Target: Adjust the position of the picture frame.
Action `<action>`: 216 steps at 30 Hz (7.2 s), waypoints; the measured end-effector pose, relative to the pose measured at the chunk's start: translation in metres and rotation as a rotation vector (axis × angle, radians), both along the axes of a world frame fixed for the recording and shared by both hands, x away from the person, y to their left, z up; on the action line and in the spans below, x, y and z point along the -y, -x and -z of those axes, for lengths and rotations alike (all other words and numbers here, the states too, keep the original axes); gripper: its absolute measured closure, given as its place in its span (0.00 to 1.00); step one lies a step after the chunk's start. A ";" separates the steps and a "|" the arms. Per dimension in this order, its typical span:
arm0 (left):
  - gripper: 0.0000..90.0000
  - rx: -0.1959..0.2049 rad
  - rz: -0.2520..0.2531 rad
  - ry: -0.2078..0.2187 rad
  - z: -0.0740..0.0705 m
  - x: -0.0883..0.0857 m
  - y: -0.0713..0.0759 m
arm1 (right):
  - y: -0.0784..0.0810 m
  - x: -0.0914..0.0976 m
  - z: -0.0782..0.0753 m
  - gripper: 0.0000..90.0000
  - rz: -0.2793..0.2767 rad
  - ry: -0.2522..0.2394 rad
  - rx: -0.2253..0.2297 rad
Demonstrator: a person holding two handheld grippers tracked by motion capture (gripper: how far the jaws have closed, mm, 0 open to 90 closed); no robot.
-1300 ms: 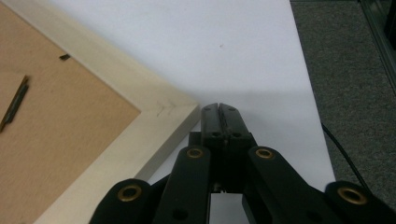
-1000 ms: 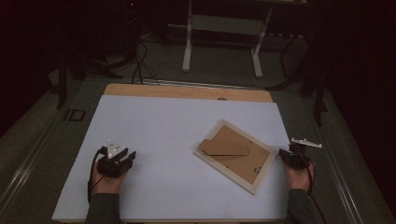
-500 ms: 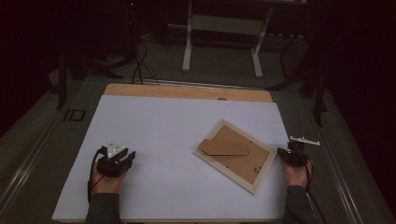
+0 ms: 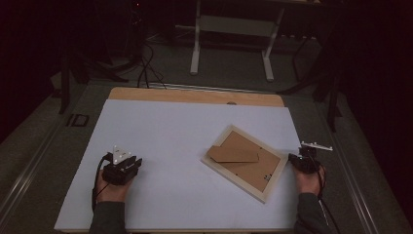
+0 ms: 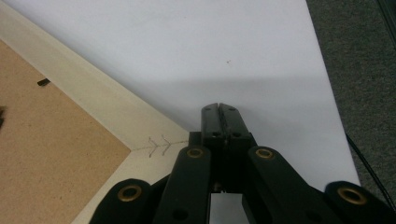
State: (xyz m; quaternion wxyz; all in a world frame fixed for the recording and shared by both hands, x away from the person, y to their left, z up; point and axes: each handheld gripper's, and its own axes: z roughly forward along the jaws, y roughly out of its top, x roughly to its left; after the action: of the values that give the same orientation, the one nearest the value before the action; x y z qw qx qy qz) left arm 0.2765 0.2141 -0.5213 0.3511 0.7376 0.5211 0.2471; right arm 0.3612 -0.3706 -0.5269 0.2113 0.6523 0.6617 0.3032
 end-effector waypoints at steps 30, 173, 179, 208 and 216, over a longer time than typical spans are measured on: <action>0.89 -0.034 0.040 0.001 0.002 0.005 -0.002 | -0.002 -0.023 0.000 1.00 -0.009 -0.035 -0.014; 1.00 -0.166 0.094 0.004 0.011 0.079 -0.003 | 0.053 -0.143 0.001 1.00 -0.405 -0.023 -0.041; 1.00 -0.171 0.085 0.003 0.011 0.075 -0.003 | 0.049 -0.148 0.002 1.00 -0.407 -0.019 -0.034; 1.00 -0.170 0.025 -0.005 0.010 0.065 -0.004 | 0.040 -0.164 0.003 1.00 -0.428 -0.024 -0.017; 1.00 -0.174 0.023 0.005 0.010 0.064 -0.003 | 0.039 -0.164 0.004 1.00 -0.428 -0.031 -0.013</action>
State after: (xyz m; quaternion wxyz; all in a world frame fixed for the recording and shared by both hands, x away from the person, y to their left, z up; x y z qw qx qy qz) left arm 0.2800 0.1501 -0.5316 0.3093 0.7612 0.5419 0.1769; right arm 0.3225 -0.2069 -0.5310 0.1279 0.5021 0.7818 0.3469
